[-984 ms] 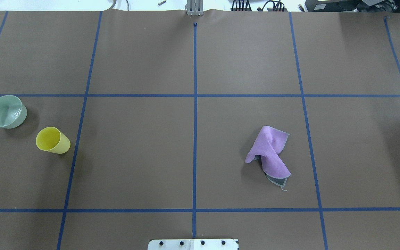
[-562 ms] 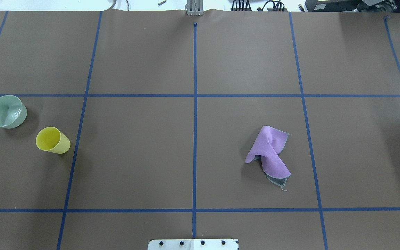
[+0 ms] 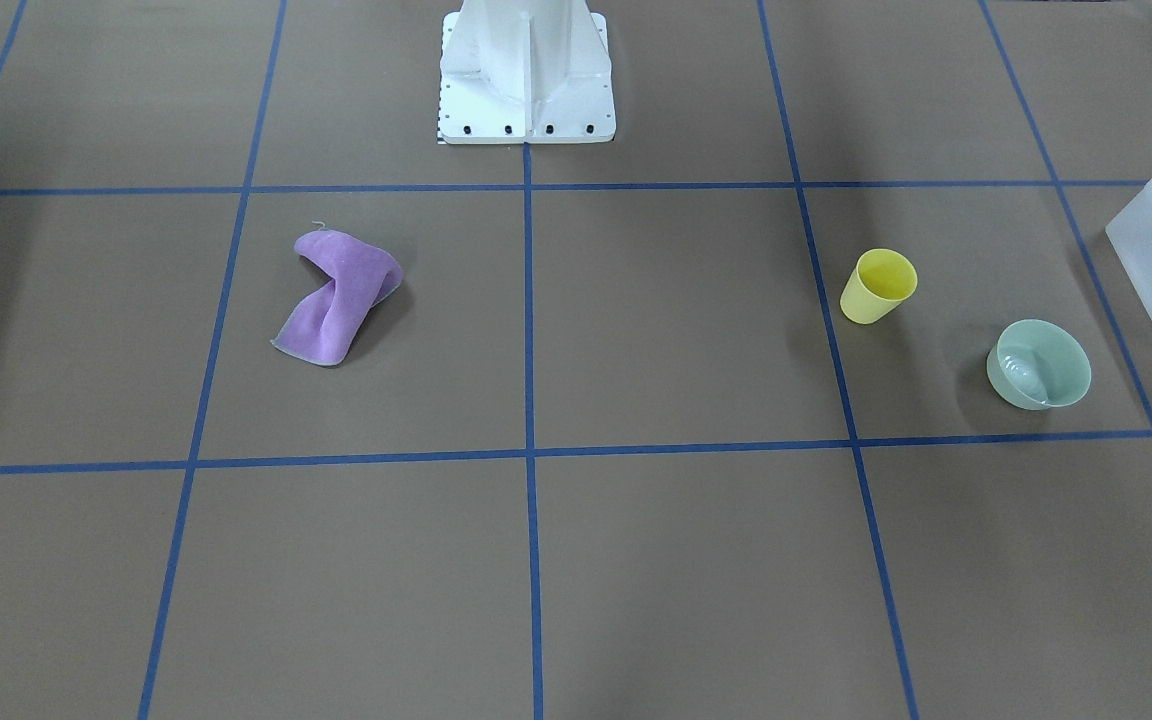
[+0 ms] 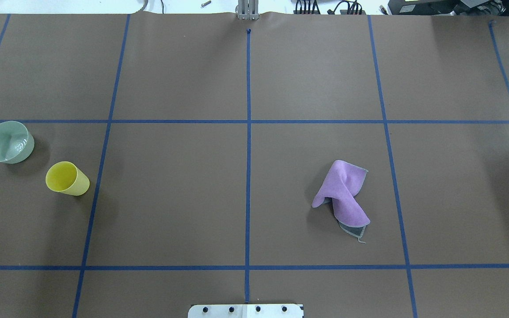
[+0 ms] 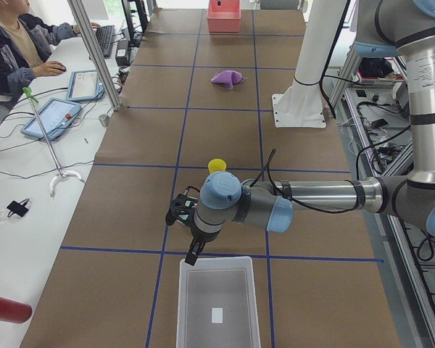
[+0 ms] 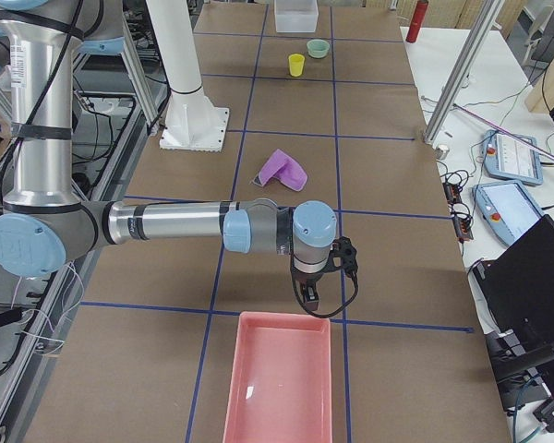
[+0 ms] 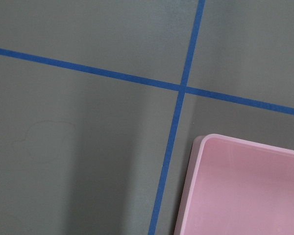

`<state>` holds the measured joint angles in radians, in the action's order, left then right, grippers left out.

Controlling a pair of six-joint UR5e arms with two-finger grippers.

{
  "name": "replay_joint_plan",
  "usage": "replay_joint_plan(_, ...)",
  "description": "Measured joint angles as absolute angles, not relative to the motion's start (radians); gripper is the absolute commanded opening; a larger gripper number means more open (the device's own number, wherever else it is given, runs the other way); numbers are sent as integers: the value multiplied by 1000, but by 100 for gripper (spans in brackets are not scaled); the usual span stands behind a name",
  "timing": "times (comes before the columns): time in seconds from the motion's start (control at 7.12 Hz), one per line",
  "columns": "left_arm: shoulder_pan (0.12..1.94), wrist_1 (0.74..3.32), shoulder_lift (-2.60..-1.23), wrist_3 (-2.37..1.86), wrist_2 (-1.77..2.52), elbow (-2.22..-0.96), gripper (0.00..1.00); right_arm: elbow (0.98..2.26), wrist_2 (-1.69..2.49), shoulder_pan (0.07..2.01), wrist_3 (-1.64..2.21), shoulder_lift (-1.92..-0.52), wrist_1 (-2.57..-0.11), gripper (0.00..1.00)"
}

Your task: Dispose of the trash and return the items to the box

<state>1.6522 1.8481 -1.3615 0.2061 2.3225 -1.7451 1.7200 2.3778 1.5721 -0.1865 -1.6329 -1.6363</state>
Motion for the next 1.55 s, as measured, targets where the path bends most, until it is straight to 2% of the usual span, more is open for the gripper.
replay_joint_plan(0.56,1651,1836,-1366,61,2353,-1693,98,1701,2368,1572,-175,-1619,-1645,100)
replay_joint_plan(0.84,1614,1872,-1380,-51,2464,-1715,98,1689,2371,1570,-170,-1620,-1640,100)
replay_joint_plan(0.98,1518,1897,-1409,-220,2472,-1752,95,1683,2373,1569,-170,-1620,-1638,100)
replay_joint_plan(1.12,1384,1916,-1434,-392,2400,-1801,83,1680,2375,1568,-170,-1620,-1637,100)
replay_joint_plan(1.26,1279,1927,-1449,-496,2322,-1836,86,1682,2375,1568,-171,-1618,-1636,100)
replay_joint_plan(1.41,1227,1933,-1456,-534,2288,-1836,94,1685,2375,1568,-171,-1615,-1635,100)
replay_joint_plan(1.55,1207,1938,-1470,-547,2276,-1802,93,1683,2376,1568,-170,-1614,-1618,100)
